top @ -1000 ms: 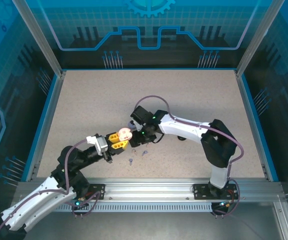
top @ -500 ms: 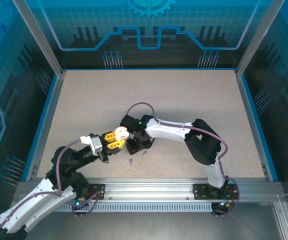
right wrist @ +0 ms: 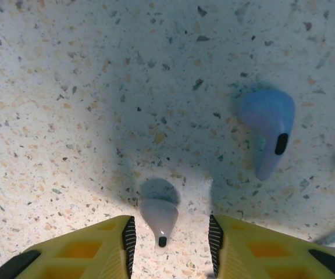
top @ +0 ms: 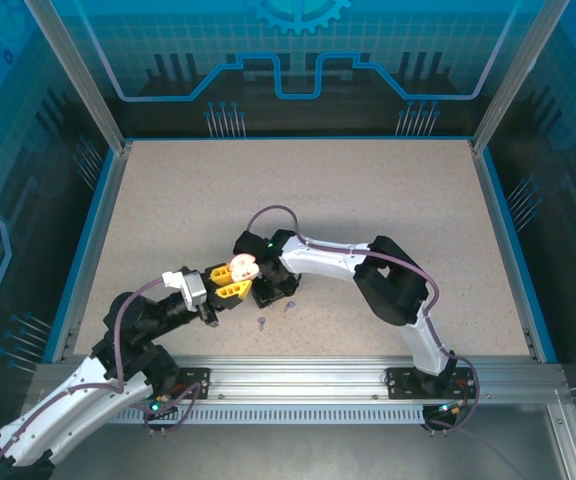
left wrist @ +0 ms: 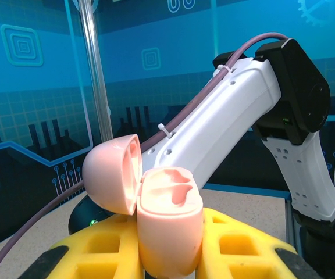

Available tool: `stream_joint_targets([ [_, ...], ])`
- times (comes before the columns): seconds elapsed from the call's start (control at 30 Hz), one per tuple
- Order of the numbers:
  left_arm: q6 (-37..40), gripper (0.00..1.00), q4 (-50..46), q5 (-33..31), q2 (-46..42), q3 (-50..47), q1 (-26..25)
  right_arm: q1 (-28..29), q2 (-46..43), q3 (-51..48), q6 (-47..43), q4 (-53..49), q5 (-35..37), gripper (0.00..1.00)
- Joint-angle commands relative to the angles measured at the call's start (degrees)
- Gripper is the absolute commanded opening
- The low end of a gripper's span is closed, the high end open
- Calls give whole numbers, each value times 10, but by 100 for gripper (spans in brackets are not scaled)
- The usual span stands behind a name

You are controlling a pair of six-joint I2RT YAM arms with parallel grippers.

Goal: Insert wireless bluetooth earbuds into charging case

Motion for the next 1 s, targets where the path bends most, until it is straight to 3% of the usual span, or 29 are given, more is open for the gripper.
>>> stream_joint_targets([
  [0.0, -3, 0, 3, 8, -9, 16, -3, 13, 17, 21, -4, -26, 9, 40],
  [0.97, 0, 0, -16, -2, -13, 19, -3, 19, 44, 36, -10, -17, 12, 28],
])
